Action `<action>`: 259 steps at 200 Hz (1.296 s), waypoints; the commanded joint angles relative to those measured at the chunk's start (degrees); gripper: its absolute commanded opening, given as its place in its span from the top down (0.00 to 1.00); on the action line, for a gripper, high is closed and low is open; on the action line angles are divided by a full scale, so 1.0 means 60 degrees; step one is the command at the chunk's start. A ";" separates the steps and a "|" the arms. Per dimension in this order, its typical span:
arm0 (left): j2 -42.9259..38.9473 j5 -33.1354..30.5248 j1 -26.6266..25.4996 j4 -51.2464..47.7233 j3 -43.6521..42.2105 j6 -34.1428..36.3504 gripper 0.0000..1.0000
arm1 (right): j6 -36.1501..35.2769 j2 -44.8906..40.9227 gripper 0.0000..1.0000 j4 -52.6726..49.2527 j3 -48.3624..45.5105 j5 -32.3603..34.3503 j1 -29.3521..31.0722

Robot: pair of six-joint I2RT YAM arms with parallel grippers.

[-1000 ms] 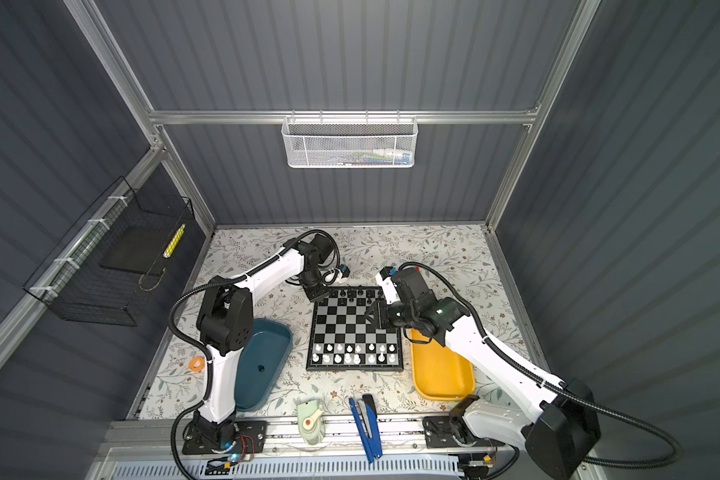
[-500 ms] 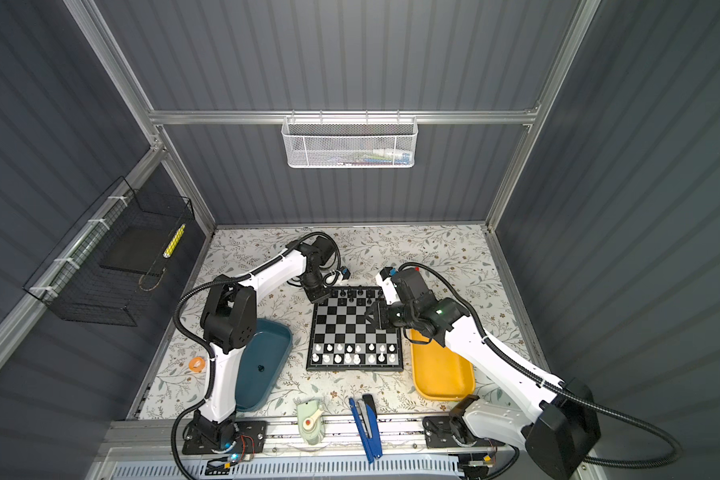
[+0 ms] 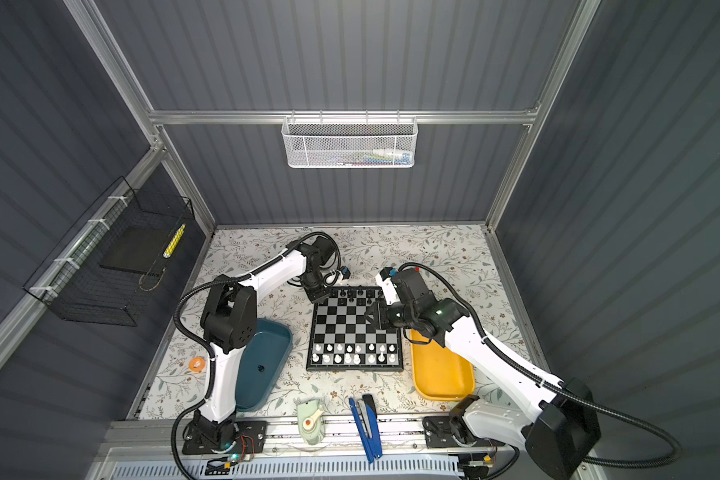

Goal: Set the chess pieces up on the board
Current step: 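Lower the black pawn onto an empty square in the black pawn row, then open the left gripper and raise it off the placed pawn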

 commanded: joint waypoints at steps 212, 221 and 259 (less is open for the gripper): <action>-0.0445 0.0082 -0.0041 -0.0281 0.0056 -0.0044 0.71 | 0.0020 0.0215 0.61 0.0278 0.0022 -0.0160 0.0042; -0.0478 0.0095 -0.0041 -0.0297 0.0035 -0.0062 0.71 | 0.0016 0.0215 0.61 0.0263 0.0030 -0.0180 0.0043; -0.0651 0.0090 -0.0041 -0.0279 -0.0083 -0.0055 0.70 | -0.0011 0.0201 0.61 0.0240 0.0045 -0.0149 0.0044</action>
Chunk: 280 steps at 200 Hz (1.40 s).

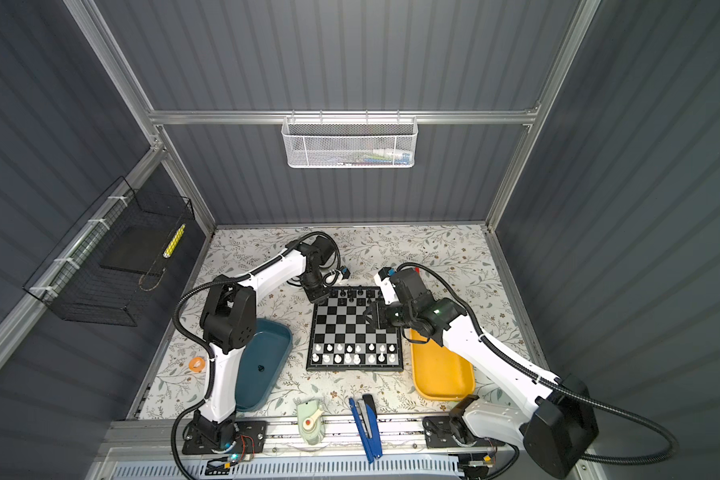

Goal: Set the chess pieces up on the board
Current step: 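Open the left gripper and raise it off the placed pawn, then swing the left arm back over the teal tray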

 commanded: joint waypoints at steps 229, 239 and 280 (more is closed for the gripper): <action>-0.4279 -0.0563 0.0680 -0.1152 -0.2966 0.0177 0.61 | -0.0183 0.0724 0.61 0.0323 0.0453 -0.0357 0.0045; -0.4481 -0.0398 0.0941 -0.1273 -0.3094 0.0140 0.61 | -0.0194 0.0779 0.61 0.0346 0.0483 -0.0357 0.0044; -0.5460 -0.0117 0.1563 -0.1545 -0.4025 0.0044 0.60 | -0.0198 0.0947 0.61 0.0395 0.0612 -0.0767 0.0048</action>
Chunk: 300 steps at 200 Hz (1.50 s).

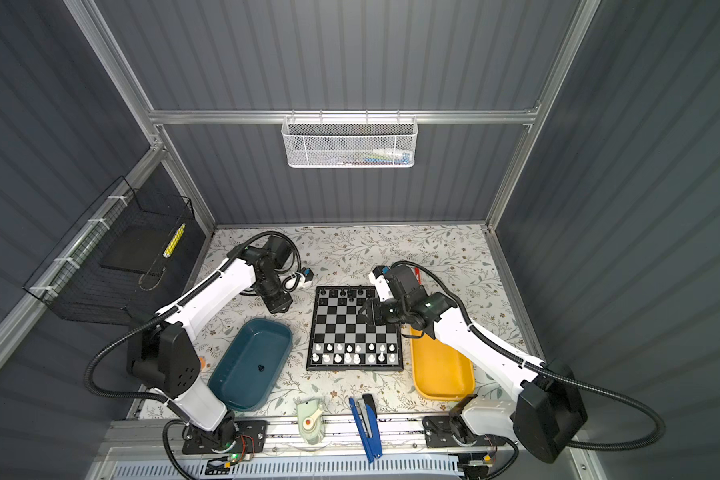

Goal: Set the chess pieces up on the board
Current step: 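Swing the left arm back over the teal tray, then lower the open left gripper around the last black pawn in the teal tray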

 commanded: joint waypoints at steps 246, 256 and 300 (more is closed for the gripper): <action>-0.3712 0.0055 0.0449 0.0525 -0.5883 -0.0241 0.46 | -0.0165 0.0993 0.61 0.0052 0.1088 -0.0476 0.0418; -0.3719 0.0025 0.0441 0.0590 -0.5947 -0.0231 0.47 | -0.0165 0.1006 0.61 0.0051 0.1114 -0.0462 0.0442; -0.3537 -0.0067 0.0440 0.0891 -0.6070 -0.0070 0.48 | -0.0202 0.1033 0.61 -0.0057 0.1235 -0.0405 0.0509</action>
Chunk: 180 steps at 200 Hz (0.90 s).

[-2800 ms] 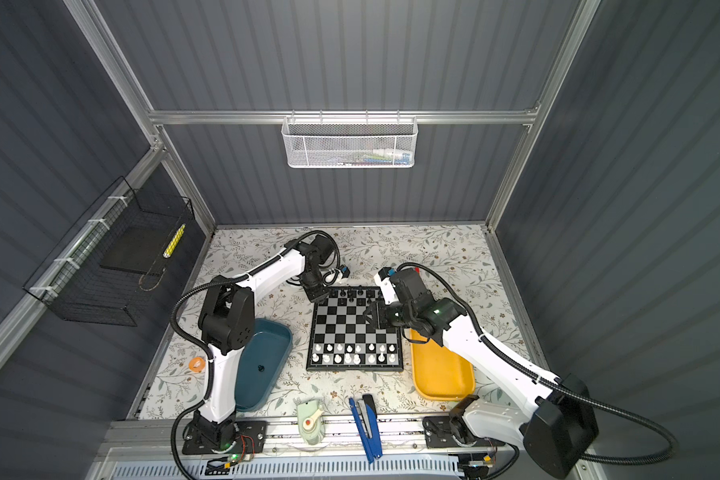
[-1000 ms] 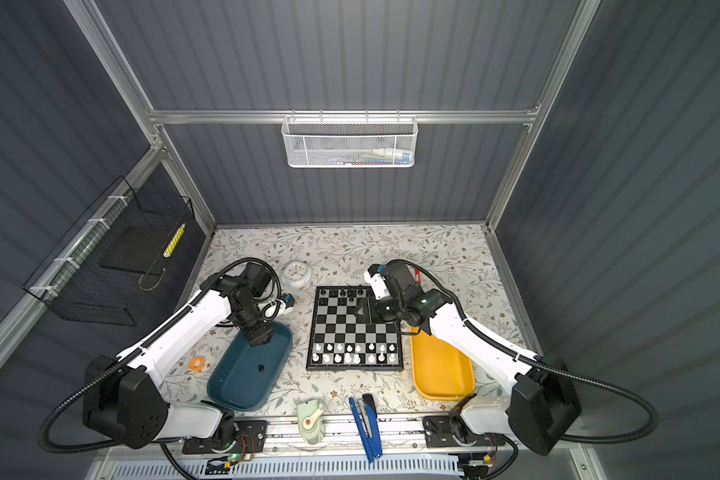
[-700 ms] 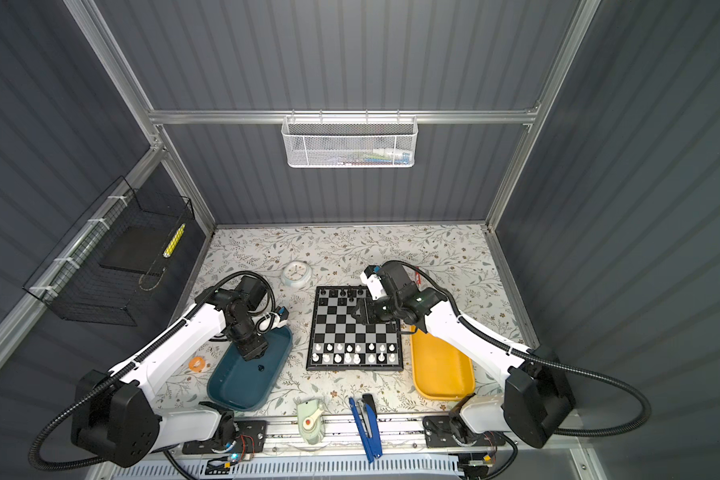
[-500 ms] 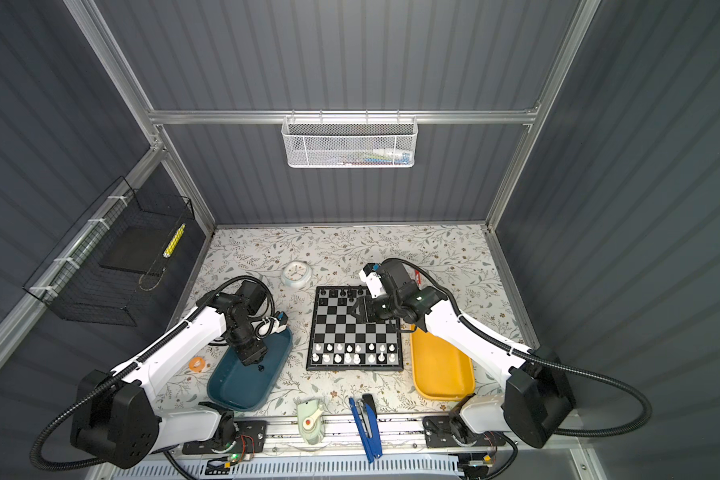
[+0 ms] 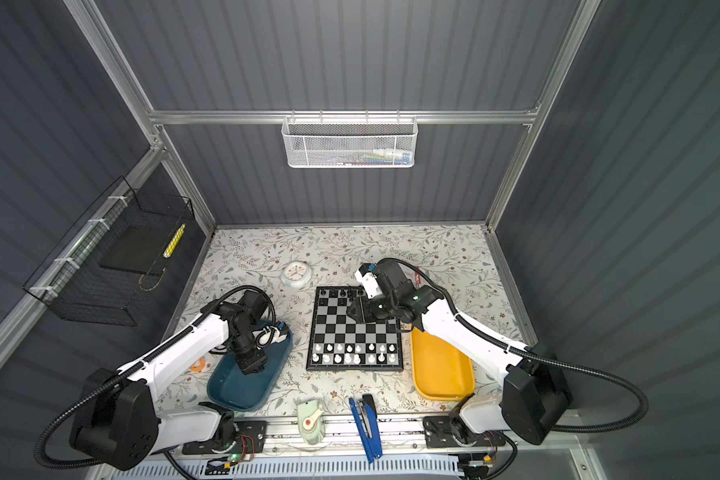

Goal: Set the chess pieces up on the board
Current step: 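Lower the open left gripper around the last black pawn in the teal tray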

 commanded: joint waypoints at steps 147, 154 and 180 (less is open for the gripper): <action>0.0175 0.0214 0.0042 0.0879 -0.0678 0.0142 0.54 | -0.0075 0.0112 0.61 -0.0178 0.0327 0.0093 0.0105; 0.0191 0.0223 0.0043 0.0910 -0.0698 0.0127 0.54 | -0.0055 0.0114 0.61 -0.0176 0.0315 0.0089 0.0113; 0.0241 0.0211 0.0050 0.0968 -0.0728 0.0108 0.55 | -0.0056 0.0112 0.61 -0.0173 0.0296 0.0113 0.0106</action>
